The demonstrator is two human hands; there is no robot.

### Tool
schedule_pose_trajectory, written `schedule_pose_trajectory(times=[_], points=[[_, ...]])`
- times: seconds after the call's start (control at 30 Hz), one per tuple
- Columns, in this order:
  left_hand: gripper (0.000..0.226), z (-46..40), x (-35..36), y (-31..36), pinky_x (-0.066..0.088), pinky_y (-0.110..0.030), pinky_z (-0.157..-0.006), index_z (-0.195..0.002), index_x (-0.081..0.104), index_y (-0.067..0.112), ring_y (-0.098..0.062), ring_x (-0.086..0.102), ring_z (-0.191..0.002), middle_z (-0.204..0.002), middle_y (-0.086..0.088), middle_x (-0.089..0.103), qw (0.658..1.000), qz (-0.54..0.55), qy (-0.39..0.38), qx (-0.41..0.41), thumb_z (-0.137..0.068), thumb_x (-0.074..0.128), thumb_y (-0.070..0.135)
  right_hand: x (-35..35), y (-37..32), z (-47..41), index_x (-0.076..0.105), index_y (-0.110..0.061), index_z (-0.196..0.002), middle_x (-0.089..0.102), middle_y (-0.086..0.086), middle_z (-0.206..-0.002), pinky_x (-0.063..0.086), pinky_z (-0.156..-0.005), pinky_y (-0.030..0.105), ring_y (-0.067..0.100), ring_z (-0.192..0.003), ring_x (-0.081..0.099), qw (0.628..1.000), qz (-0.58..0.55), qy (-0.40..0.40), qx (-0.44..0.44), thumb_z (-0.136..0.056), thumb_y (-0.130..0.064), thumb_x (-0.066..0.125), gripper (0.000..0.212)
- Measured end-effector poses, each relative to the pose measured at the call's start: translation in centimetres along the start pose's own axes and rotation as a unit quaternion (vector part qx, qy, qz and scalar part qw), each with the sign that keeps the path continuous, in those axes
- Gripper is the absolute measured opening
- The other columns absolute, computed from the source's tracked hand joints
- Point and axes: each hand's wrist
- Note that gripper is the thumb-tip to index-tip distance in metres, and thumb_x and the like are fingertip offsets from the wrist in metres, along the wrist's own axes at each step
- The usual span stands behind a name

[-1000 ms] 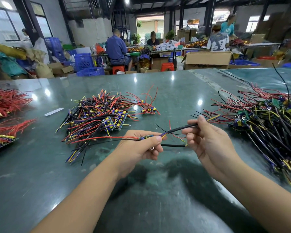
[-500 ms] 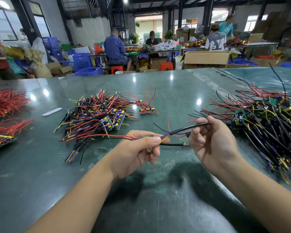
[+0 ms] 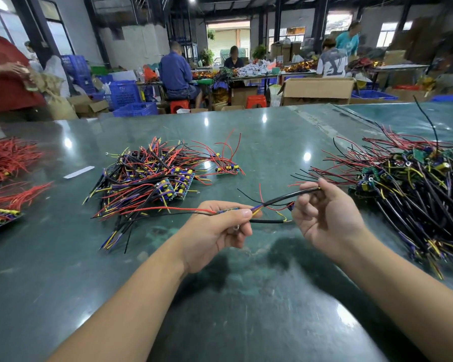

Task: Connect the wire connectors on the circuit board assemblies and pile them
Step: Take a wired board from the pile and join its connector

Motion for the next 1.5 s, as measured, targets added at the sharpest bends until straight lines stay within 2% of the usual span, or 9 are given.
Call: schedule_pose_trajectory(times=[0.13,0.2,0.33,0.4,0.6,0.77,1.1,1.27,1.5], points=[[0.013,-0.1,0.0,0.1,0.045,-0.017,-0.045,-0.084,0.069,0.001,-0.009,0.050,-0.048,-0.057,-0.002,0.061,0.993,0.018,0.112,0.030,-0.088,0.057,0.006,0.0,0.4,0.3,0.057,-0.006,-0.087,0.059,0.010,-0.061,0.043,-0.046,0.018,0.013,-0.043,0.050,0.991,0.093,0.061,-0.077,-0.098,-0.047,0.035,0.048],[0.016,-0.3,-0.1,0.2,0.046,-0.018,-0.046,-0.081,0.069,0.007,-0.008,0.051,-0.047,-0.056,-0.001,0.061,0.982,0.002,0.181,0.050,-0.090,0.056,0.004,-0.5,1.0,0.8,0.050,-0.008,-0.111,0.057,0.009,-0.095,0.048,-0.074,0.029,0.015,-0.078,0.056,0.946,0.221,0.120,-0.204,-0.093,-0.050,0.041,0.047],[0.017,-0.4,0.4,0.1,0.046,-0.018,-0.045,-0.078,0.069,0.008,-0.007,0.049,-0.044,-0.051,0.001,0.061,0.972,-0.090,0.211,0.056,-0.090,0.059,0.003,-0.3,1.7,2.3,0.049,-0.005,-0.125,0.046,-0.001,-0.118,0.028,-0.100,0.027,0.017,-0.113,0.037,0.651,0.541,0.070,-0.528,-0.087,-0.026,0.047,0.043],[0.019,0.0,1.1,0.0,0.044,-0.018,-0.044,-0.069,0.069,0.012,-0.009,0.049,-0.043,-0.050,0.000,0.060,0.980,-0.127,0.141,0.058,-0.087,0.063,0.006,0.0,2.7,2.5,0.056,-0.002,-0.118,0.058,0.001,-0.106,0.034,-0.093,0.024,0.019,-0.103,0.048,0.577,0.590,-0.075,-0.560,-0.091,-0.017,0.044,0.033],[0.033,0.8,1.2,0.0,0.038,-0.017,-0.044,-0.054,0.065,0.017,-0.010,0.046,-0.041,-0.047,0.001,0.056,0.989,-0.142,-0.026,0.028,-0.087,0.061,0.014,-0.3,3.3,3.0,0.056,-0.016,-0.110,0.067,0.001,-0.078,0.046,-0.062,0.039,0.029,-0.070,0.057,0.553,0.698,-0.195,-0.412,-0.096,-0.040,0.023,0.043],[0.019,0.6,1.1,0.0,0.038,-0.017,-0.042,-0.065,0.071,0.014,-0.007,0.045,-0.042,-0.047,0.002,0.051,0.999,0.007,-0.044,-0.020,-0.079,0.060,0.019,-0.3,2.1,3.2,0.058,-0.013,-0.111,0.054,-0.014,-0.073,0.032,-0.060,0.007,-0.007,-0.060,0.045,0.617,0.612,-0.295,-0.397,-0.098,-0.020,0.040,0.023],[0.005,0.4,0.6,-0.1,0.047,-0.021,-0.058,-0.072,0.071,0.013,-0.013,0.054,-0.058,-0.062,-0.003,0.059,0.986,-0.159,-0.048,0.028,-0.076,0.069,0.012,-0.6,2.1,2.6,0.052,-0.026,-0.106,0.048,-0.014,-0.055,0.034,-0.053,0.027,0.008,-0.052,0.040,0.619,0.665,-0.253,-0.333,-0.096,-0.028,0.045,0.012],[0.010,0.3,0.2,0.1,0.049,-0.022,-0.055,-0.074,0.070,0.012,-0.012,0.058,-0.055,-0.061,-0.001,0.065,0.972,-0.227,-0.053,0.003,-0.083,0.067,0.015,0.3,1.4,2.3,0.058,-0.028,-0.086,0.050,-0.007,-0.058,0.032,-0.054,0.027,0.014,-0.058,0.041,0.726,0.638,-0.234,-0.107,-0.094,-0.029,0.051,0.011],[0.011,0.4,-0.4,0.1,0.046,-0.020,-0.048,-0.071,0.075,0.014,-0.012,0.056,-0.049,-0.057,-0.004,0.064,0.982,-0.168,-0.080,-0.029,-0.078,0.068,0.019,1.1,0.6,3.0,0.057,-0.022,-0.071,0.048,-0.011,-0.051,0.027,-0.042,0.019,0.007,-0.043,0.033,0.739,0.629,-0.240,-0.014,-0.094,-0.036,0.054,0.027]])
Point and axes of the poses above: each hand's wrist, its own z-axis away from the middle knuckle, its own x-axis out of the palm, y = z × x
